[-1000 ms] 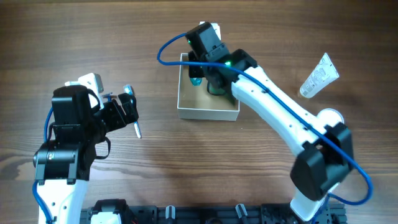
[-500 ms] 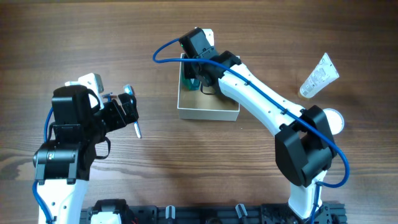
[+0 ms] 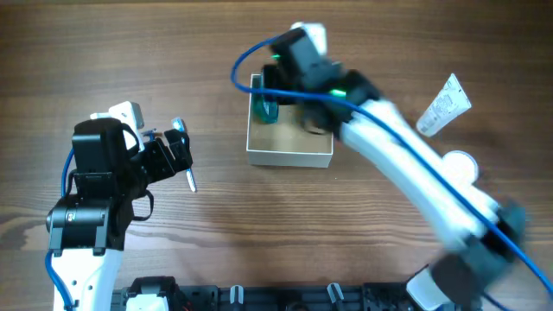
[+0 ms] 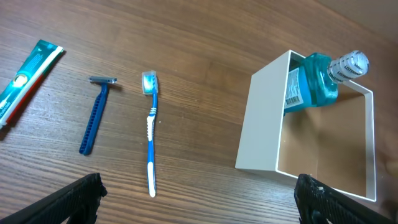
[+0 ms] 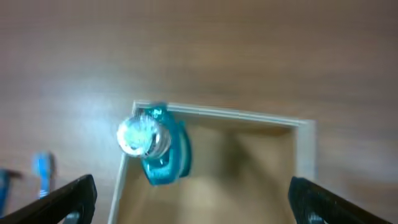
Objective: Pack container
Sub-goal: 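Carry the mouthwash bottle into the box and release it, then grasp the white Pantene tube with the right gripper, then place the Pantene tube upright in the box beside the bottle, then grasp the round cotton-swab container with the right gripper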
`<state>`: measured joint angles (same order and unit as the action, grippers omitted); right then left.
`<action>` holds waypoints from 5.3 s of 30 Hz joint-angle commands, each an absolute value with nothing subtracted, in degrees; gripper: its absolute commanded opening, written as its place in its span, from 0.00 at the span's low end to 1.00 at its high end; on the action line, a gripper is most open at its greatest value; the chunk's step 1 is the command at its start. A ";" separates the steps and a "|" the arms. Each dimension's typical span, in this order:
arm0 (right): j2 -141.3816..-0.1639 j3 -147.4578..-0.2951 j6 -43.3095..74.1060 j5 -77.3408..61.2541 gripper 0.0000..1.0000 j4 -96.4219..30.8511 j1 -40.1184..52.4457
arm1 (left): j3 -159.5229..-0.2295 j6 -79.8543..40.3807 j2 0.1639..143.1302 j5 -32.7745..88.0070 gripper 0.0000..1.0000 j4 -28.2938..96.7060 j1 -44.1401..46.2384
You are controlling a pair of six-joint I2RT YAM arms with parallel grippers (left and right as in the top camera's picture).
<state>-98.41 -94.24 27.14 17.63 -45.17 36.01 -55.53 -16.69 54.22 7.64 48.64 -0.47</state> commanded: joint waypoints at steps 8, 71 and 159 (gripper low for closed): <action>-79.18 -94.13 14.06 11.99 1.00 -61.67 2.74 | -56.69 -16.99 54.39 8.73 1.00 48.49 -0.21; -83.07 -102.80 18.72 8.67 0.04 -58.52 25.80 | -56.69 -17.02 54.39 8.75 1.00 48.51 -0.21; -85.03 -60.20 31.66 6.33 1.00 -56.47 -18.11 | -56.69 -16.99 54.39 8.73 1.00 49.23 -0.21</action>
